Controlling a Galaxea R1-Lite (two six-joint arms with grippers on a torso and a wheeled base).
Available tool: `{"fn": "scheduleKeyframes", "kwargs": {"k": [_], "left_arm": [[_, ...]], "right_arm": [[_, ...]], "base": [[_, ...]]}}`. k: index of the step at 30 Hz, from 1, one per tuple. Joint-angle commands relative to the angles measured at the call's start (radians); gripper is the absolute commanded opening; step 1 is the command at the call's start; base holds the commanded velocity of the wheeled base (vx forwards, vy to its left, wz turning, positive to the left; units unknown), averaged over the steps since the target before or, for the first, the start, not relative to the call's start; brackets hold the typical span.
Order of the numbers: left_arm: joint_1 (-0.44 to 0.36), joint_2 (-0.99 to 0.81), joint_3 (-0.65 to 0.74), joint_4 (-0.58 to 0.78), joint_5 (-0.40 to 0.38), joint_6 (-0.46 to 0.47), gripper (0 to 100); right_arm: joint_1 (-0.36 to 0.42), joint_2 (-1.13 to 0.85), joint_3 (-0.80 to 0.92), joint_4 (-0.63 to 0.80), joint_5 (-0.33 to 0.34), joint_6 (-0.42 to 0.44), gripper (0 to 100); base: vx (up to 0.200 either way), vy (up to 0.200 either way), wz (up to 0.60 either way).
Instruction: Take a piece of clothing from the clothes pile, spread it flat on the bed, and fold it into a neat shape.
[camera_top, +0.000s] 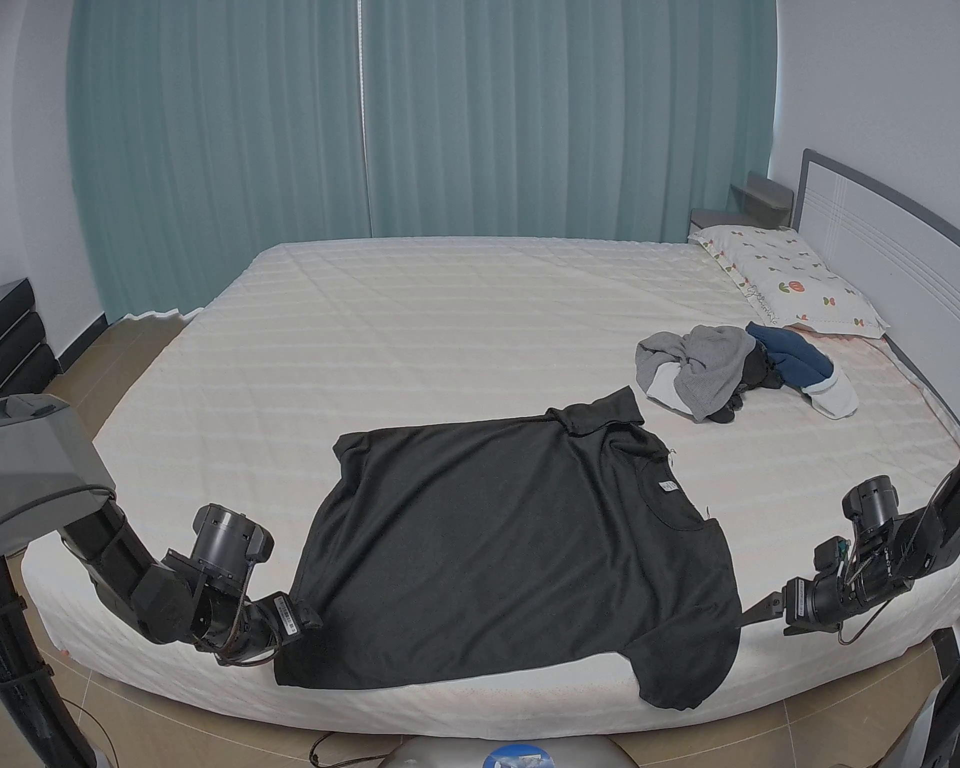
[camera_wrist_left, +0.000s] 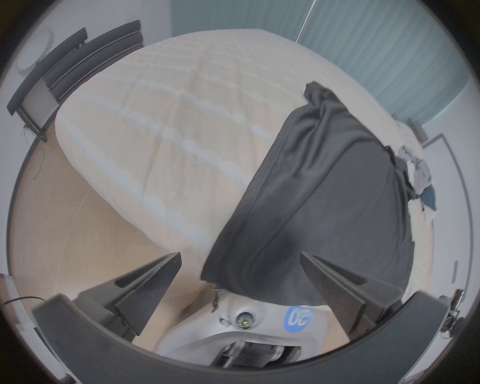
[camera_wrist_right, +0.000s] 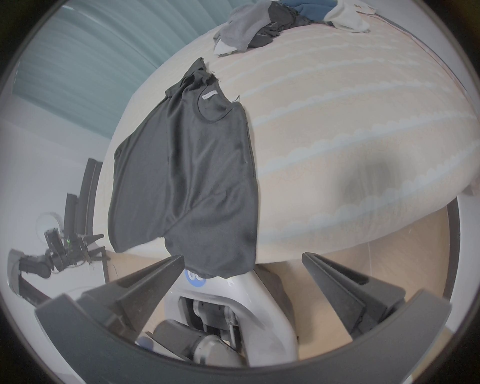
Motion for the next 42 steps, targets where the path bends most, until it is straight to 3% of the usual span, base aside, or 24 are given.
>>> {"fn": "scheduleKeyframes", "kwargs": {"k": [1, 5, 7, 11, 16, 24, 27, 29, 33, 39, 42], "left_arm": [[0.011, -0.048, -0.014, -0.046, -0.047, -0.038, 100], [0.020, -0.050, -0.025, -0.096, -0.056, -0.072, 100], [0.025, -0.045, -0.034, -0.103, -0.058, -0.087, 100], [0.063, -0.034, -0.107, -0.096, -0.062, -0.173, 100], [0.065, 0.007, -0.140, -0.107, -0.067, -0.173, 100], [0.105, 0.091, -0.299, -0.095, -0.064, -0.176, 100], [0.109, 0.136, -0.367, -0.095, -0.062, -0.175, 100], [0.112, 0.205, -0.454, -0.095, -0.064, -0.175, 100], [0.112, 0.315, -0.612, -0.090, -0.062, -0.173, 100], [0.106, 0.440, -0.882, 0.006, -0.062, -0.169, 100], [0.106, 0.550, -1.108, 0.124, -0.045, -0.170, 100]], "right_arm": [[0.017, 0.009, -0.047, -0.027, 0.019, 0.095, 100], [0.059, 0.013, -0.056, -0.132, 0.022, 0.239, 100], [0.072, 0.018, -0.051, -0.167, 0.022, 0.267, 100], [0.135, 0.055, -0.045, -0.334, 0.010, 0.402, 100], [0.188, 0.079, -0.044, -0.452, 0.010, 0.558, 100], [0.201, 0.168, 0.007, -0.646, 0.012, 0.745, 100], [0.202, 0.223, 0.035, -0.754, 0.002, 0.771, 100], [0.211, 0.274, 0.087, -0.928, -0.014, 0.782, 100], [0.230, 0.326, 0.137, -1.121, -0.030, 0.828, 100], [0.236, 0.371, 0.163, -1.201, -0.028, 0.859, 100], [0.236, 0.389, 0.165, -1.219, -0.025, 0.859, 100]], "base": [[0.000, 0.000, 0.00], [0.000, 0.000, 0.00], [0.100, 0.000, 0.00], [0.200, 0.000, 0.00], [0.160, 0.000, 0.00], [0.000, 0.000, 0.00], [0.000, 0.000, 0.00], [0.000, 0.000, 0.00], [0.000, 0.000, 0.00], [0.000, 0.000, 0.00], [0.000, 0.000, 0.00]]}}
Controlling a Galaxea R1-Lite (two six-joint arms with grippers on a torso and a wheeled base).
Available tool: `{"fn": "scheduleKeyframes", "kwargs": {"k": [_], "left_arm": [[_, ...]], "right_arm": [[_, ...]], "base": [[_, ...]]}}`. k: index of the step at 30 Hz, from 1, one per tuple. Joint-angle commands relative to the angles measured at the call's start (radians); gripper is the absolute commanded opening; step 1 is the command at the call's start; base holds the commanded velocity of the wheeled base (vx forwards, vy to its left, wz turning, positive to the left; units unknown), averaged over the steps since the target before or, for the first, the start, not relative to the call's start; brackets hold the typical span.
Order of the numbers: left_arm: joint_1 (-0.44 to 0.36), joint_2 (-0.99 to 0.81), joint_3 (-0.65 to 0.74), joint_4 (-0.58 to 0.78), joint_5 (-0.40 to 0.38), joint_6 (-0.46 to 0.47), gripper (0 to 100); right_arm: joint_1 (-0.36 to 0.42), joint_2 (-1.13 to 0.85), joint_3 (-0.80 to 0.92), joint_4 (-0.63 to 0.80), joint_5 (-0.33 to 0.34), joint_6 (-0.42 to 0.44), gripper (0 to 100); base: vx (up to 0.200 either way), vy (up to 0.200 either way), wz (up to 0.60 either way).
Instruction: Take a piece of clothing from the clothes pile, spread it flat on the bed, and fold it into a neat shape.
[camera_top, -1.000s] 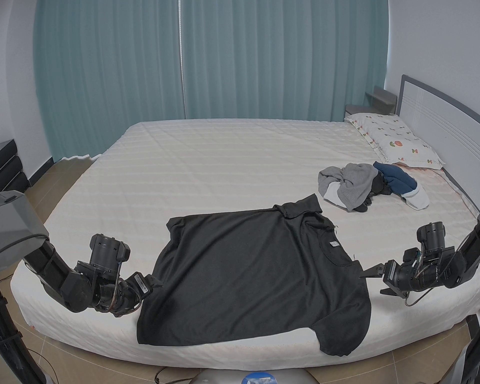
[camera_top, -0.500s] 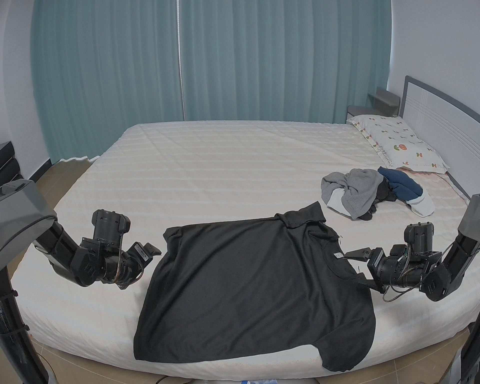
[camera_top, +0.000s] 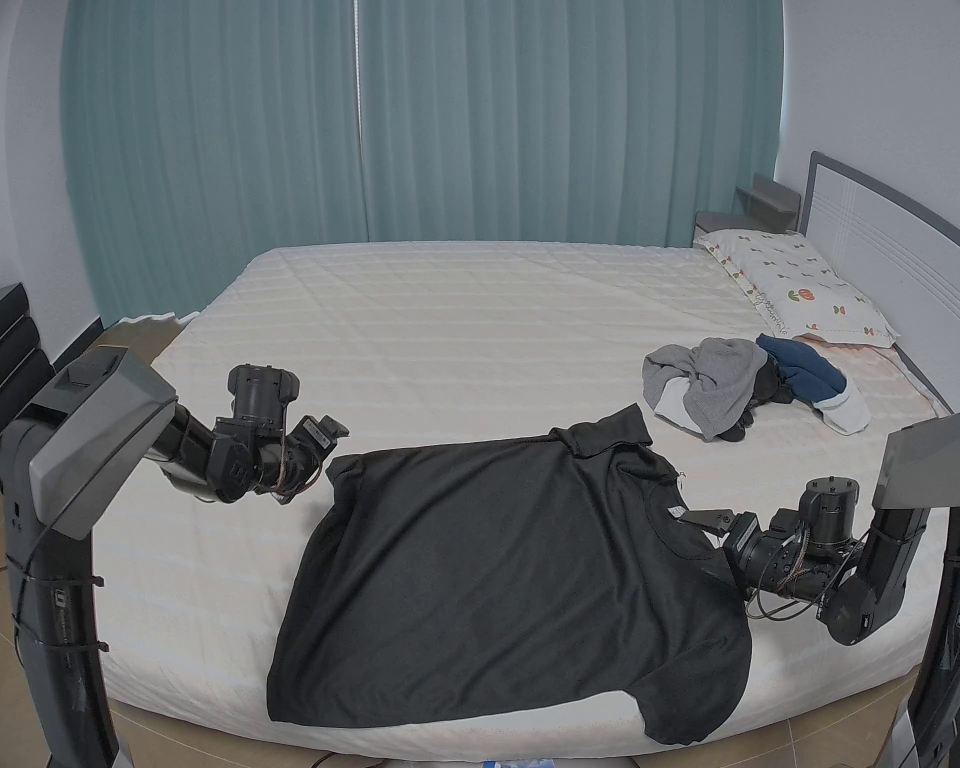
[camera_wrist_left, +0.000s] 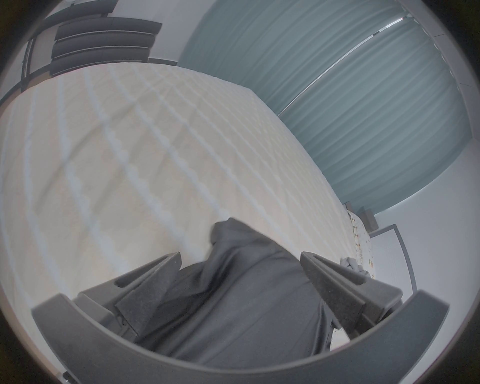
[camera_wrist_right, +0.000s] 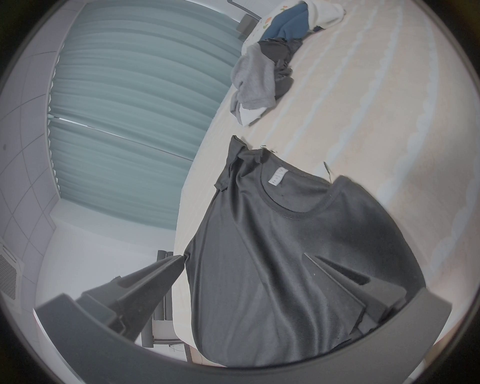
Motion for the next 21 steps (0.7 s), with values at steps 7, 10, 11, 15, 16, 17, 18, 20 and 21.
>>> {"fn": "scheduleKeyframes", "kwargs": {"k": [7, 10, 11, 15, 16, 17, 18, 20, 21], "left_arm": [[0.005, 0.296, -0.411, 0.195, 0.026, 0.002, 100], [0.005, 0.300, -0.412, 0.195, 0.026, 0.005, 100], [0.003, 0.304, -0.412, 0.195, 0.026, 0.005, 100], [0.002, 0.313, -0.429, 0.192, 0.023, 0.005, 100], [0.002, 0.313, -0.432, 0.190, 0.023, 0.005, 100], [0.002, 0.323, -0.446, 0.190, 0.024, 0.005, 100], [0.002, 0.323, -0.446, 0.190, 0.024, 0.005, 100], [0.005, 0.334, -0.475, 0.192, 0.026, 0.002, 100], [0.009, 0.336, -0.485, 0.192, 0.026, -0.001, 100]], "right_arm": [[0.025, 0.119, 0.068, -0.146, -0.007, 0.023, 100], [0.031, 0.134, 0.074, -0.173, -0.010, 0.023, 100], [0.031, 0.134, 0.076, -0.173, -0.010, 0.023, 100], [0.031, 0.133, 0.077, -0.173, -0.008, 0.023, 100], [0.031, 0.133, 0.077, -0.173, -0.008, 0.023, 100], [0.032, 0.134, 0.077, -0.173, -0.010, 0.023, 100], [0.032, 0.134, 0.077, -0.173, -0.010, 0.023, 100], [0.031, 0.131, 0.077, -0.173, -0.008, 0.023, 100], [0.031, 0.133, 0.077, -0.173, -0.008, 0.023, 100]], "base": [[0.000, 0.000, 0.00], [0.000, 0.000, 0.00], [0.000, 0.000, 0.00], [0.000, 0.000, 0.00], [0.000, 0.000, 0.00], [0.000, 0.000, 0.00], [0.000, 0.000, 0.00], [0.000, 0.000, 0.00], [0.000, 0.000, 0.00]]}}
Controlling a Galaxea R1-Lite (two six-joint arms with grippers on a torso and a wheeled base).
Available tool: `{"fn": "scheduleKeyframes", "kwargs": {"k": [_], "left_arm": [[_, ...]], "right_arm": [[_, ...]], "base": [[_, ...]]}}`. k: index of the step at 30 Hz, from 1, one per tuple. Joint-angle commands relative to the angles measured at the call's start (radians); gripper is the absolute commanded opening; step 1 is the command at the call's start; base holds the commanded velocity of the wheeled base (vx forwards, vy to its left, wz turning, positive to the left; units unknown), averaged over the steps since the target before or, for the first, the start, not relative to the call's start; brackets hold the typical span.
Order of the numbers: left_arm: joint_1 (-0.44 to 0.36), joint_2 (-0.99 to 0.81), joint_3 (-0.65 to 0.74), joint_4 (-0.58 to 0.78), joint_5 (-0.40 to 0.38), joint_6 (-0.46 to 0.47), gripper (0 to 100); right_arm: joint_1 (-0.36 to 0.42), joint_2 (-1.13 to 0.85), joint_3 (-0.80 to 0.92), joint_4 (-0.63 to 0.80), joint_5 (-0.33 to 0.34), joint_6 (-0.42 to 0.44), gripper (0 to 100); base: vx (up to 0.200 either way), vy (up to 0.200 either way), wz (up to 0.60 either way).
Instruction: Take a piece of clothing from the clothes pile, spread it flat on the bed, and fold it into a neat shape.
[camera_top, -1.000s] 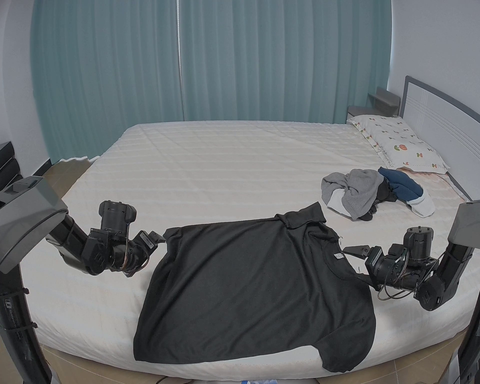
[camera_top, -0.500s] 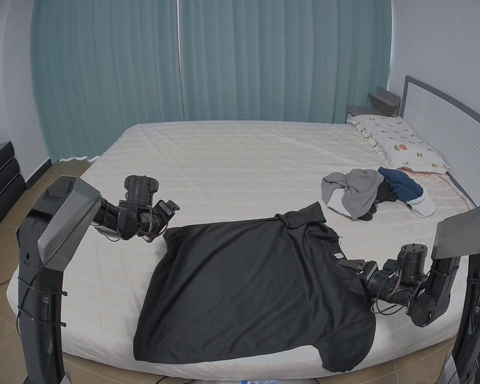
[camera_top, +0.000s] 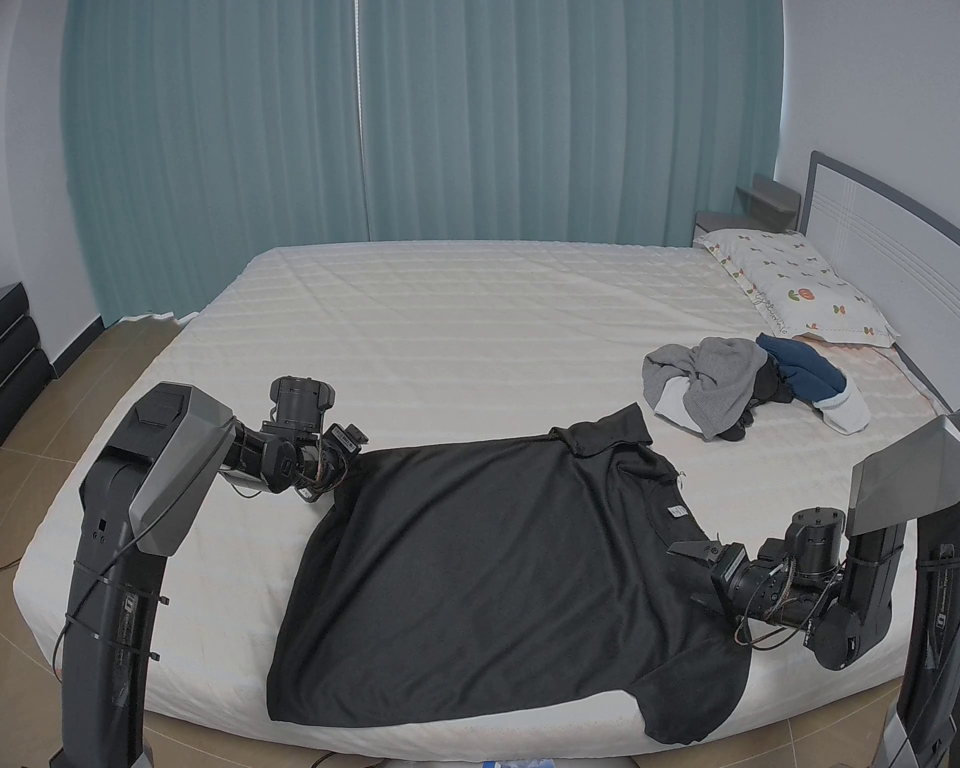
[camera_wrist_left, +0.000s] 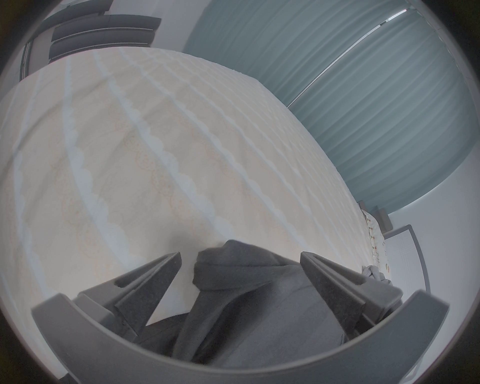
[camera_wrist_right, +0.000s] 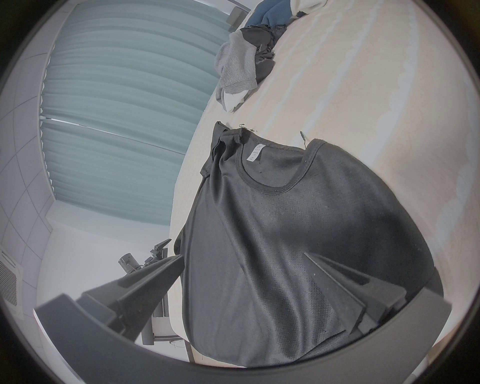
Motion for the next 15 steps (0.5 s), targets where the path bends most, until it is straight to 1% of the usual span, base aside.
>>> {"fn": "scheduleKeyframes", "kwargs": {"k": [1, 2, 3, 6, 7, 9, 13, 15], "left_arm": [[0.010, 0.023, -0.033, 0.000, 0.001, -0.005, 100], [0.010, 0.025, -0.035, -0.001, 0.001, -0.005, 100], [0.010, 0.031, -0.041, -0.003, 0.004, -0.005, 0], [0.011, 0.040, -0.065, -0.004, 0.026, -0.007, 0], [0.011, 0.043, -0.074, -0.009, 0.054, -0.008, 0], [0.011, 0.053, -0.084, -0.029, 0.070, -0.007, 0], [0.025, 0.094, -0.136, -0.135, 0.146, -0.008, 0], [0.028, 0.119, -0.146, -0.181, 0.167, -0.003, 0]], "right_arm": [[0.000, 0.006, 0.001, -0.013, 0.001, 0.000, 100], [0.000, 0.006, 0.001, -0.013, 0.001, 0.000, 100], [0.000, 0.006, 0.001, -0.013, 0.001, 0.000, 100], [0.000, 0.006, 0.001, -0.013, 0.001, 0.000, 100], [0.000, 0.006, 0.001, -0.013, 0.001, 0.000, 100], [0.002, 0.008, 0.001, -0.013, 0.001, 0.000, 100], [0.002, 0.008, 0.001, -0.013, 0.001, 0.000, 100], [0.002, 0.008, 0.001, -0.013, 0.001, -0.001, 100]], "base": [[0.000, 0.000, 0.00], [0.000, 0.000, 0.00], [0.000, 0.000, 0.00], [0.000, 0.000, 0.00], [0.000, 0.000, 0.00], [0.000, 0.000, 0.00], [0.000, 0.000, 0.00], [0.000, 0.000, 0.00]]}}
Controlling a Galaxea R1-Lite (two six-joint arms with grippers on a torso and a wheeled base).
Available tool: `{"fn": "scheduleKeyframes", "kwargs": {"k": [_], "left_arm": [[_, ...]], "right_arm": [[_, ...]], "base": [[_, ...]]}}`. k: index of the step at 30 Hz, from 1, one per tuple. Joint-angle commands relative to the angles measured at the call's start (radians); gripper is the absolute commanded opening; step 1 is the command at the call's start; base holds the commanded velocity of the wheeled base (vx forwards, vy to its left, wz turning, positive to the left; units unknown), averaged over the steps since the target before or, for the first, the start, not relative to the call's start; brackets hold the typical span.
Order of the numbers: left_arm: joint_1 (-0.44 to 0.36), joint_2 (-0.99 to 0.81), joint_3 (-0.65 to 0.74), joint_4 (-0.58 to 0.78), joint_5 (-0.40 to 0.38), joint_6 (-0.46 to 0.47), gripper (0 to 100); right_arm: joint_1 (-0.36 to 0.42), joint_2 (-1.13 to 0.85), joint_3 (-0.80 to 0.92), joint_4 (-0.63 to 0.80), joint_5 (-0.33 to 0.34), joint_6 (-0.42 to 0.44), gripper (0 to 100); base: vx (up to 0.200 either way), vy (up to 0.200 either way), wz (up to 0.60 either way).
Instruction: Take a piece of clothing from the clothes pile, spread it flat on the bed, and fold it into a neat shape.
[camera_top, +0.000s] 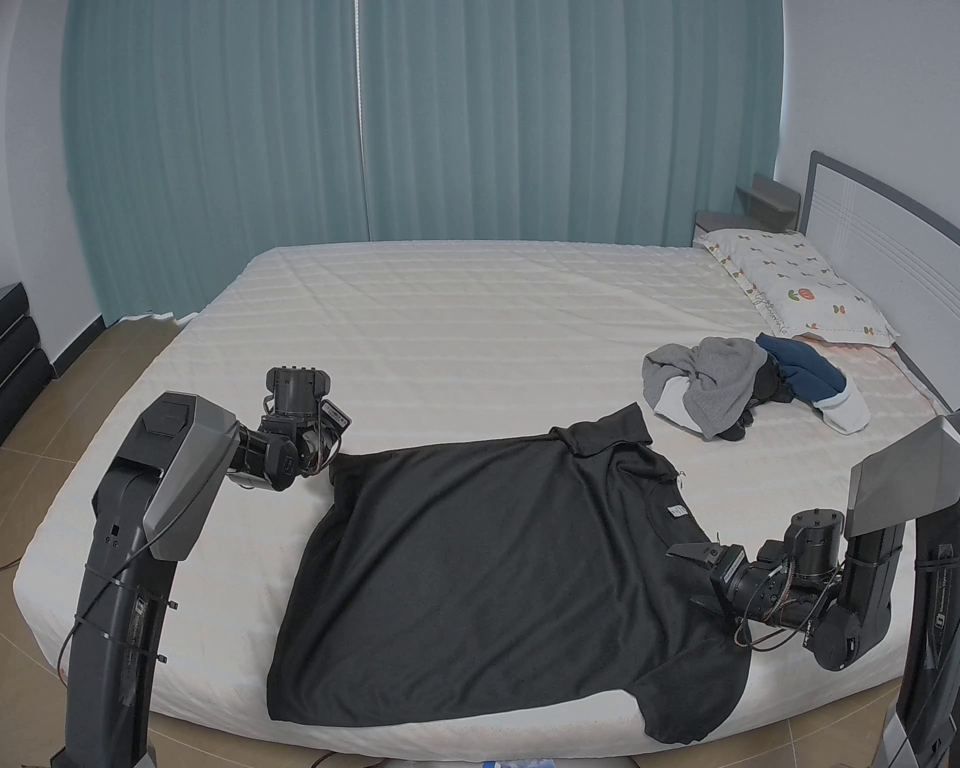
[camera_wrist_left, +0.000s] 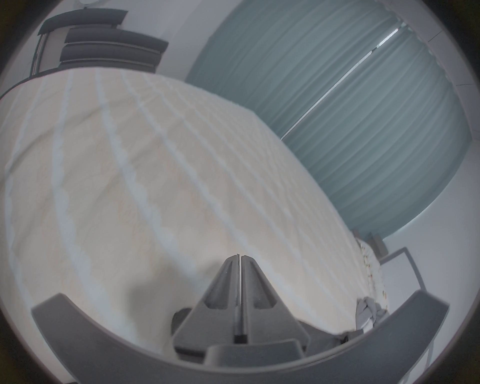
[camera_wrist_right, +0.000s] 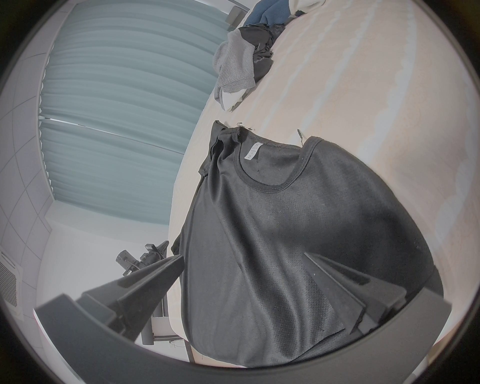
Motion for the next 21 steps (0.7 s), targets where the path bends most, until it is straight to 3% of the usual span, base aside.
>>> {"fn": "scheduleKeyframes", "kwargs": {"k": [1, 11, 14, 15, 21], "left_arm": [[0.014, 0.063, -0.041, -0.057, 0.031, 0.007, 0], [0.023, 0.023, 0.042, -0.058, 0.018, 0.001, 0], [0.030, -0.024, 0.111, -0.066, -0.041, -0.005, 0], [0.032, -0.035, 0.126, -0.067, -0.048, -0.003, 100], [0.035, -0.076, 0.209, -0.093, -0.102, -0.005, 100]], "right_arm": [[0.001, 0.003, 0.000, -0.013, 0.001, -0.001, 100], [0.001, 0.003, 0.000, -0.013, 0.001, -0.001, 100], [0.001, 0.003, 0.000, -0.013, 0.001, -0.003, 100], [0.001, 0.003, 0.000, -0.013, 0.001, -0.003, 100], [0.001, 0.003, 0.000, -0.013, 0.001, -0.003, 100]], "base": [[0.000, 0.000, 0.00], [0.000, 0.000, 0.00], [0.000, 0.000, 0.00], [0.000, 0.000, 0.00], [0.000, 0.000, 0.00]]}}
